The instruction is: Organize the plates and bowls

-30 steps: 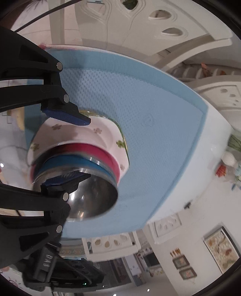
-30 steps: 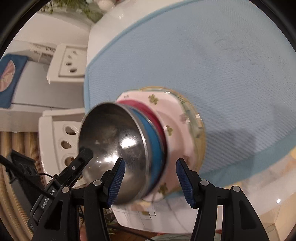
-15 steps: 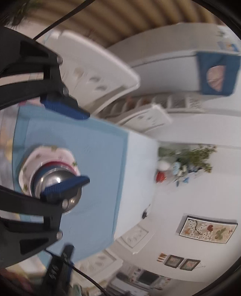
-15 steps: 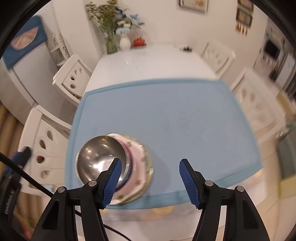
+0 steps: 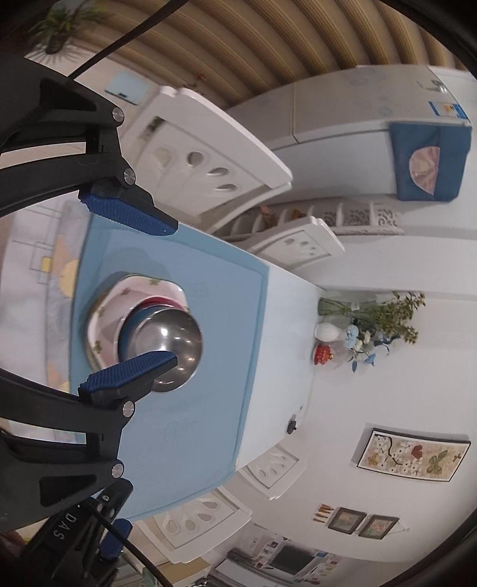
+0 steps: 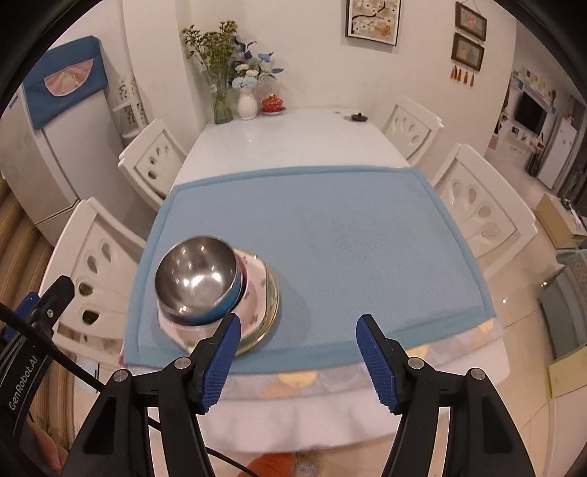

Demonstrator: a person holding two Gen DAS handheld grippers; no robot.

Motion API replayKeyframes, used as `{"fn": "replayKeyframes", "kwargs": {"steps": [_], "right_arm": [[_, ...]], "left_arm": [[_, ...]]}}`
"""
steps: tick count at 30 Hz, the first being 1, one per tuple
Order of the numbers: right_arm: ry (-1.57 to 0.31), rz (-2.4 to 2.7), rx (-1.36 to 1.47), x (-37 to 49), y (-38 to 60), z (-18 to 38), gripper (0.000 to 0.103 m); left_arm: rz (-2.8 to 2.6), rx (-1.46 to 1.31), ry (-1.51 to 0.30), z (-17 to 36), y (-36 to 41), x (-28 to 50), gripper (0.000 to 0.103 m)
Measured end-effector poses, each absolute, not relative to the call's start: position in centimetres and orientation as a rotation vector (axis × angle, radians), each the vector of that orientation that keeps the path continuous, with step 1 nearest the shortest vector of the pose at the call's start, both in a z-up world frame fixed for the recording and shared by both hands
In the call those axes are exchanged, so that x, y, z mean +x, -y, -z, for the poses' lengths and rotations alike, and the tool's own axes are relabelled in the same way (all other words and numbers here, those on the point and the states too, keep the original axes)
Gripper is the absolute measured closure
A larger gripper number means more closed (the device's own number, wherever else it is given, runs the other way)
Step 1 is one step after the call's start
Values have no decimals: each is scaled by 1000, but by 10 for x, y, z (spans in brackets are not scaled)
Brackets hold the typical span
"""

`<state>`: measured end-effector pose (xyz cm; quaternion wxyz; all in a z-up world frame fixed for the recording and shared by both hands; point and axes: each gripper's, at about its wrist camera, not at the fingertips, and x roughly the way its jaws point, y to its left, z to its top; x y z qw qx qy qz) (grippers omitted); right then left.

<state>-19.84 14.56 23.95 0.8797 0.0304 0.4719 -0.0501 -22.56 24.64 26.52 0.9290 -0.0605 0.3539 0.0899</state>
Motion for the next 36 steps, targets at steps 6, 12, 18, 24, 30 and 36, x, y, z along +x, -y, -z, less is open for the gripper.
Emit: {"fn": "replayKeyframes", "kwargs": {"steps": [6, 12, 18, 24, 30, 36], "right_arm": [[-956, 84, 59, -215, -149, -249, 39], [-944, 66, 65, -224, -153, -254, 34], [-950, 64, 39, -225, -158, -251, 34], [-971, 62, 30, -221, -163, -245, 34], [-1008, 59, 50, -212, -163, -235, 34], [-1033, 46, 40, -204, -170, -229, 34]], "left_arm": [[-185, -100, -715, -270, -234, -244, 38], [-156, -89, -729, -273, -230, -247, 36], [-146, -93, -732, -272, -228, -248, 36], [-130, -109, -759, -265, -229, -243, 36], [-130, -115, -780, -260, -233, -235, 36], [-131, -148, -807, -253, -242, -225, 36]]}}
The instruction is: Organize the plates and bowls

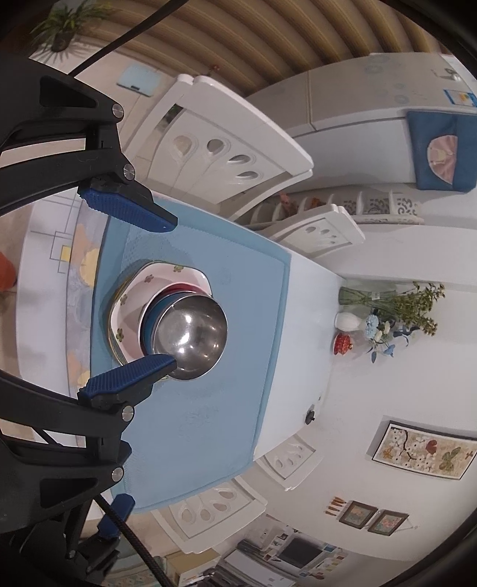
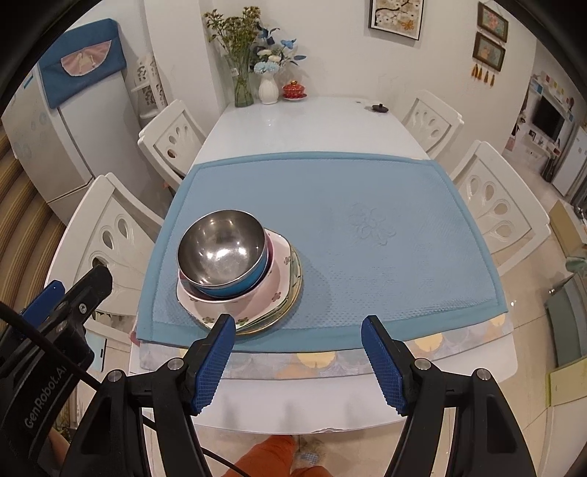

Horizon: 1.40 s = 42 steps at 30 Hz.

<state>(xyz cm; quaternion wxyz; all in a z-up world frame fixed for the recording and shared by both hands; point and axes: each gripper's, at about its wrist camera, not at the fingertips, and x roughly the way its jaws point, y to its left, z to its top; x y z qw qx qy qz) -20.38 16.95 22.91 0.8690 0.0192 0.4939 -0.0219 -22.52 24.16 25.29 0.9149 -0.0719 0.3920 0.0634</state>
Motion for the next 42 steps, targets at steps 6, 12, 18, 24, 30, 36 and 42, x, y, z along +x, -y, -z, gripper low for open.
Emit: {"fn": "replayKeyframes", "kwargs": {"steps": [6, 12, 18, 24, 30, 36, 42], "right_arm": [[-1057, 20, 72, -195, -171, -223, 34], [-1053, 29, 42, -188, -177, -222, 34], [-1072, 31, 37, -178, -177, -219, 34], [-1085, 37, 39, -169, -180, -215, 34], [-1096, 42, 38, -160, -180, -210, 34], [-1091, 58, 30, -151, -182, -207, 34], [-1101, 71, 42, -138, -181, -204, 34]], "left_arm": [[-147, -130, -786, -255, -245, -223, 36], [-150, -128, -799, -252, -248, -215, 36], [-147, -134, -813, -248, -251, -207, 36], [-144, -136, -825, -244, -251, -200, 36], [-149, -123, -831, -241, -251, -192, 36], [-149, -118, -842, -238, -251, -180, 36], [-134, -111, -852, -235, -250, -165, 36]]}}
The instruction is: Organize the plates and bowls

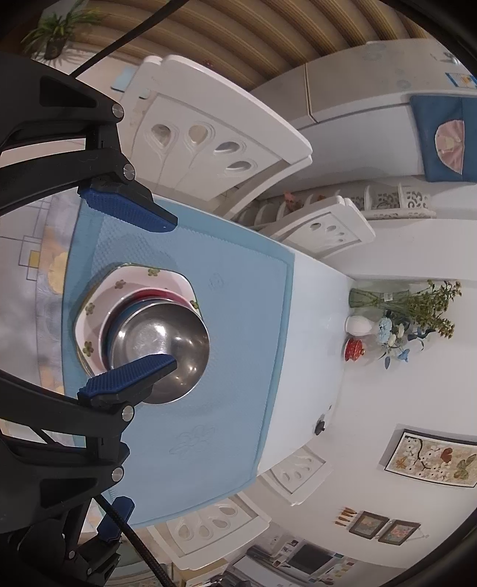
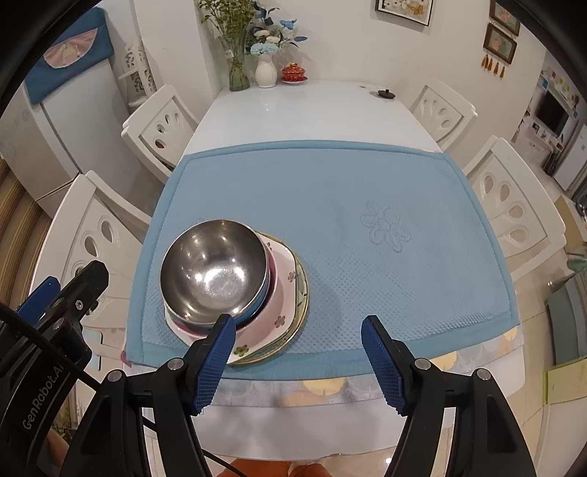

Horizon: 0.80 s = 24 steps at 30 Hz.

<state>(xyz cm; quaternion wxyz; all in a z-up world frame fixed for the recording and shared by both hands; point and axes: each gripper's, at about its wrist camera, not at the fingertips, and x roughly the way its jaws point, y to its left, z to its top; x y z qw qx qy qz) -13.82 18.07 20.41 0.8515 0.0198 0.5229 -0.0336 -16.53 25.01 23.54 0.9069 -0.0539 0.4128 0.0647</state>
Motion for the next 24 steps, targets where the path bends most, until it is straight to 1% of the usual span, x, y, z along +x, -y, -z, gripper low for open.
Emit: {"fn": "replayKeyframes", "kwargs": {"steps": [10, 12, 14, 24], "right_arm": [[-1100, 86, 57, -129, -175, -205, 34], [-1102, 79, 61, -128, -175, -204, 34], [-1107, 71, 64, -128, -174, -203, 34], [-1129, 51, 86, -126, -171, -201, 34]], "left_arm": [[-122, -77, -855, -238, -243, -152, 36], [-133, -71, -852, -238, -243, -153, 29], [-145, -70, -844, -238, -245, -154, 26], [-136, -71, -824, -242, -248, -157, 26]]}}
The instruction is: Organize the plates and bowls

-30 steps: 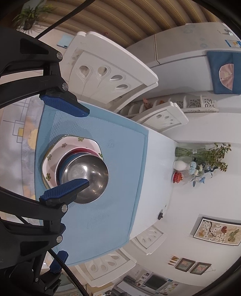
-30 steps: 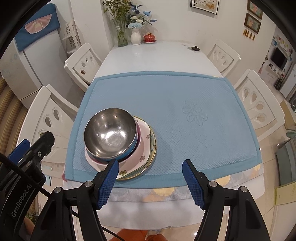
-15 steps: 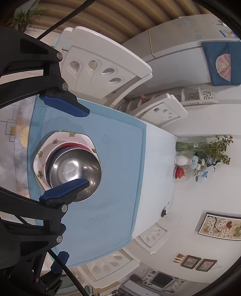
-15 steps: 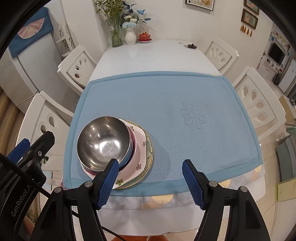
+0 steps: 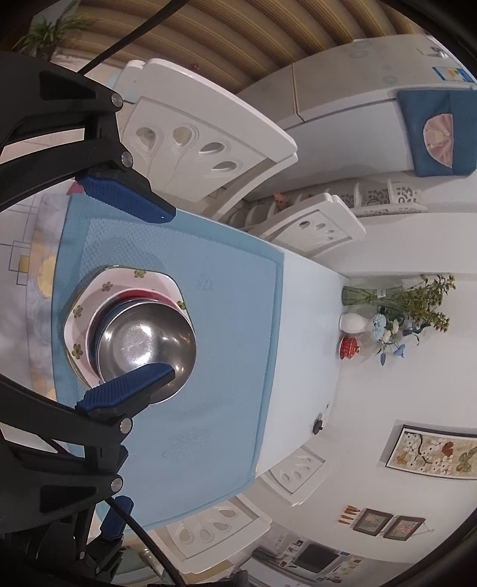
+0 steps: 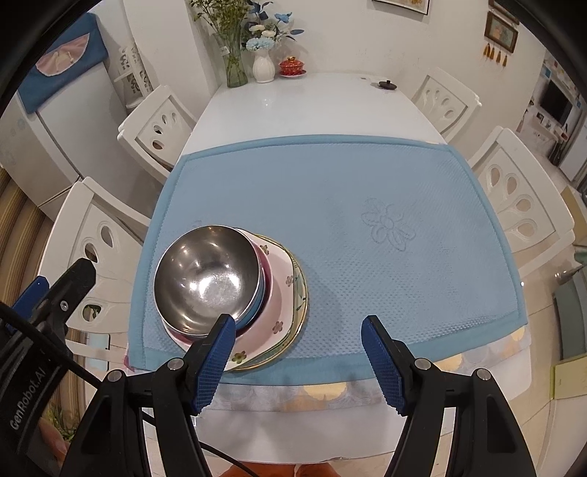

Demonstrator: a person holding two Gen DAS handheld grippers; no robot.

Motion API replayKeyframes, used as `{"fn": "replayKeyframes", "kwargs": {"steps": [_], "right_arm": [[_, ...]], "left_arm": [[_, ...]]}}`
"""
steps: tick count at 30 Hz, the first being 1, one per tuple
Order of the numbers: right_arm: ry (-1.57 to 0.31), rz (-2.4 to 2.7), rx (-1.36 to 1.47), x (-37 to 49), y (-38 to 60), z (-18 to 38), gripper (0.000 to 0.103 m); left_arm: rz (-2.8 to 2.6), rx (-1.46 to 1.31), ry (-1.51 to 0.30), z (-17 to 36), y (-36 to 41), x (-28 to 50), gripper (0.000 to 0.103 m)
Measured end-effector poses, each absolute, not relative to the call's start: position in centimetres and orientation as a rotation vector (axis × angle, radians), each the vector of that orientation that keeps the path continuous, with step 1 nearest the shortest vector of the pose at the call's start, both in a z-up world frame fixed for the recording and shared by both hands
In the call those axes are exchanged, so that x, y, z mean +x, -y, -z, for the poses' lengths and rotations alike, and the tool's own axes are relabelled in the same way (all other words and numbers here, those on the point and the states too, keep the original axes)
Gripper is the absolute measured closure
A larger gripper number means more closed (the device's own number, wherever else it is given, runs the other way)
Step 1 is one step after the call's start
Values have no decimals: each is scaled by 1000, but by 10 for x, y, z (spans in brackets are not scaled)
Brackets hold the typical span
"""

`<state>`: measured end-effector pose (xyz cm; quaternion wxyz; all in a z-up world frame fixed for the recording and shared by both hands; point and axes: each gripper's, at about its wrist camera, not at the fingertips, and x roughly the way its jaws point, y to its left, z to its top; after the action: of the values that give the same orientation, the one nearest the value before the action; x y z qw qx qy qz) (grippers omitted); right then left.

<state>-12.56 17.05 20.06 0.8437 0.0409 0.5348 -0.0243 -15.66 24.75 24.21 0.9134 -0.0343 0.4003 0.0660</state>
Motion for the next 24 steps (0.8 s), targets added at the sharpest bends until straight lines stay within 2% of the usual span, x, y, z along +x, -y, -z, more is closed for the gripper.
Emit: {"fn": "replayKeyframes", "kwargs": {"steps": [4, 6, 8, 24], "right_arm": [[-1118, 55, 73, -123, -171, -202, 34], [-1108, 65, 61, -122, -171, -204, 34], [-1099, 76, 52, -119, -170, -205, 34], [-1103, 138, 81, -86, -161, -197, 34]], "left_arm": [[-224, -4, -707, -256, -244, -161, 25], [-241, 22, -654, -264, -242, -160, 16], [-246, 36, -631, -268, -241, -156, 10], [-330, 161, -586, -264, -227, -120, 10]]}}
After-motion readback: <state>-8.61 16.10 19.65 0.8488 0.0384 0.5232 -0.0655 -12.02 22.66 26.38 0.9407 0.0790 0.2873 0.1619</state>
